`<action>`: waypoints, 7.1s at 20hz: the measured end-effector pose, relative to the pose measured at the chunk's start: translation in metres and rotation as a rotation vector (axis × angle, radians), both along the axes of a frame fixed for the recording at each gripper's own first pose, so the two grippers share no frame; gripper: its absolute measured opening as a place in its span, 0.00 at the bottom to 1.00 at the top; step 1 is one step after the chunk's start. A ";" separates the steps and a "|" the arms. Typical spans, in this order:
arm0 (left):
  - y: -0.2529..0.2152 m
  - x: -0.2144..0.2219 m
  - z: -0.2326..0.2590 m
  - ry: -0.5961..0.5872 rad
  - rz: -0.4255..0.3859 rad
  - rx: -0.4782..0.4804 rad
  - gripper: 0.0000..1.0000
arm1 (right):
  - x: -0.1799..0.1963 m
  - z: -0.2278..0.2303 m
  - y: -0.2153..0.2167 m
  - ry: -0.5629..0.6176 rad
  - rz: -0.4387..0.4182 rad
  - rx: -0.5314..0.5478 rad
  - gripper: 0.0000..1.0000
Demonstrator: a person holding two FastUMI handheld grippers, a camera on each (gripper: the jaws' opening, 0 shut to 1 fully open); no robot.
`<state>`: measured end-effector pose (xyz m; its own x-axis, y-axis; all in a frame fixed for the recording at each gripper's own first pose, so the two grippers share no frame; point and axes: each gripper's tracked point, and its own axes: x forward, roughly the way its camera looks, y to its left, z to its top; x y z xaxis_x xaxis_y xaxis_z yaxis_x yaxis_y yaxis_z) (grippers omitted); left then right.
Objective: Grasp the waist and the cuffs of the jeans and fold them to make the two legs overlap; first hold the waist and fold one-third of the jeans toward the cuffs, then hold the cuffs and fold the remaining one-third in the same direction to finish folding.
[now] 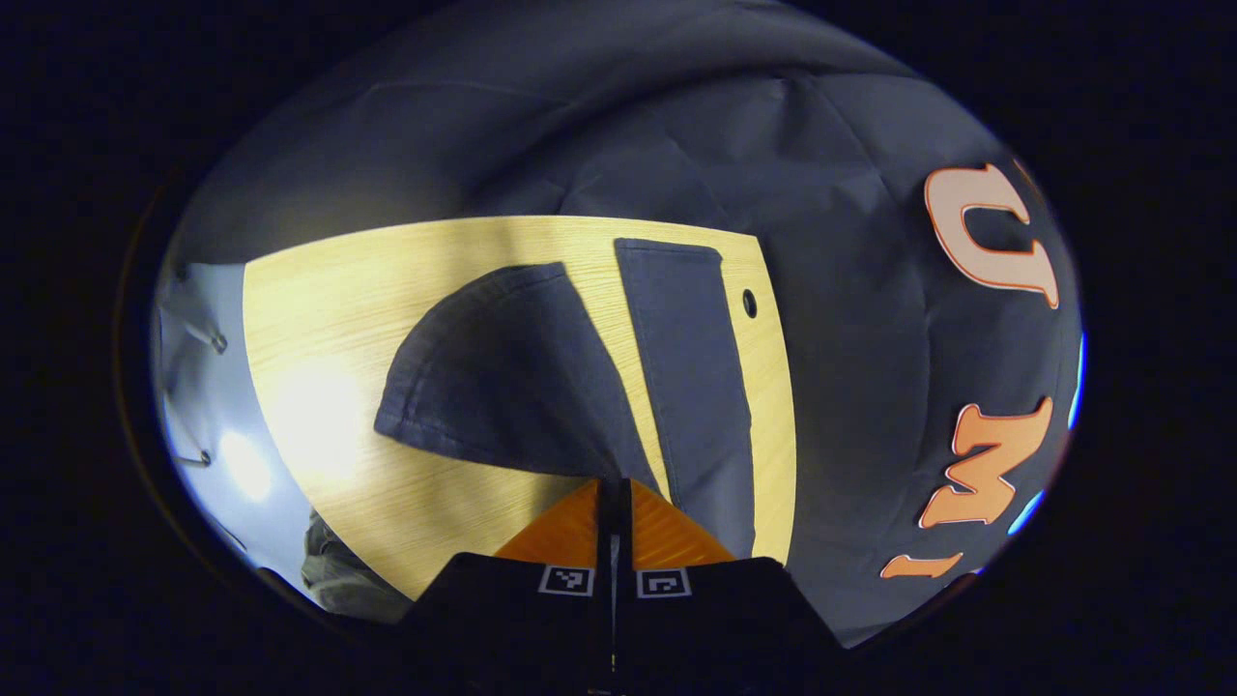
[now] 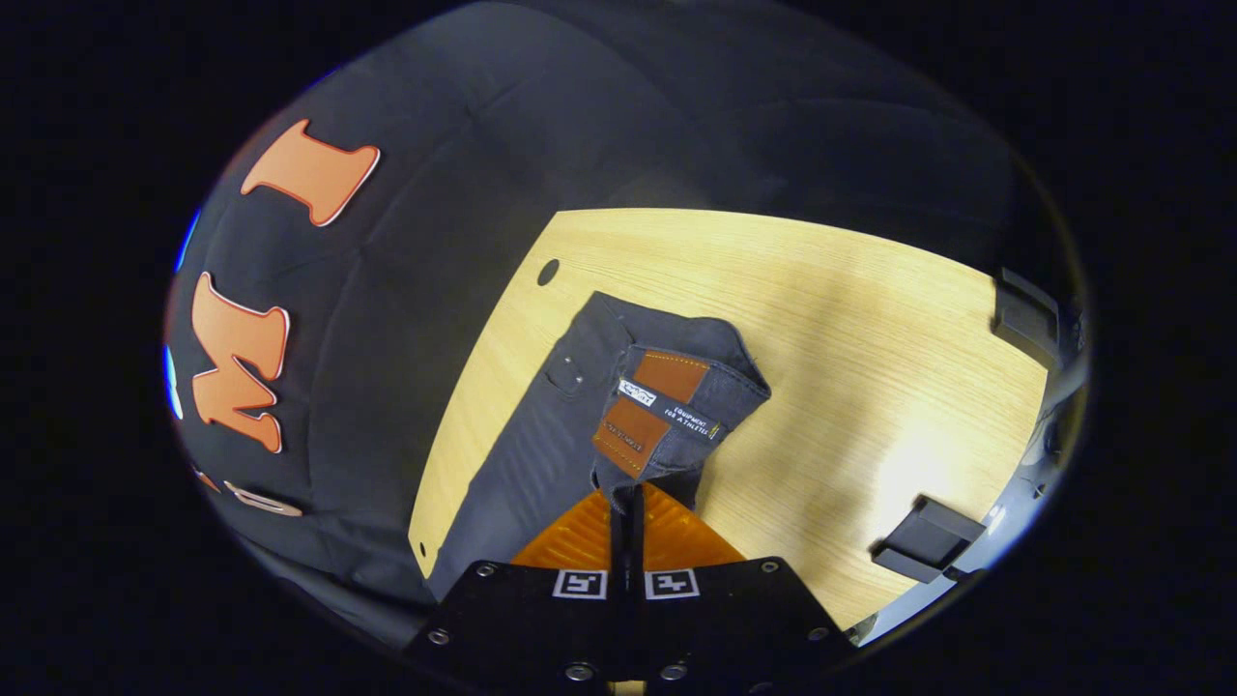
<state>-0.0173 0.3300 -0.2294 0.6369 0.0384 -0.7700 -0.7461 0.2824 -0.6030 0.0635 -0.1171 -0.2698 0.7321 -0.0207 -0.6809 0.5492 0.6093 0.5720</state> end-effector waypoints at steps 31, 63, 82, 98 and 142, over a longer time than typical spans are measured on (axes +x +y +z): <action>0.054 0.332 -0.032 0.048 -0.234 0.165 0.05 | 0.264 0.001 -0.004 -0.031 0.040 -0.027 0.17; -0.095 0.226 0.199 -0.534 -0.613 1.136 0.95 | 0.039 0.089 -0.035 -0.142 0.296 -0.732 0.99; -0.135 0.166 0.166 -0.449 -0.486 1.093 0.96 | 0.132 -0.058 -0.124 -0.001 -0.006 -0.002 0.98; -0.107 0.150 0.140 -0.368 -0.393 1.036 0.96 | 0.168 -0.052 -0.123 -0.035 -0.021 -0.134 0.00; 0.159 0.085 0.133 -0.357 -0.325 0.906 0.96 | 0.115 -0.060 0.468 -0.103 0.766 -0.471 0.01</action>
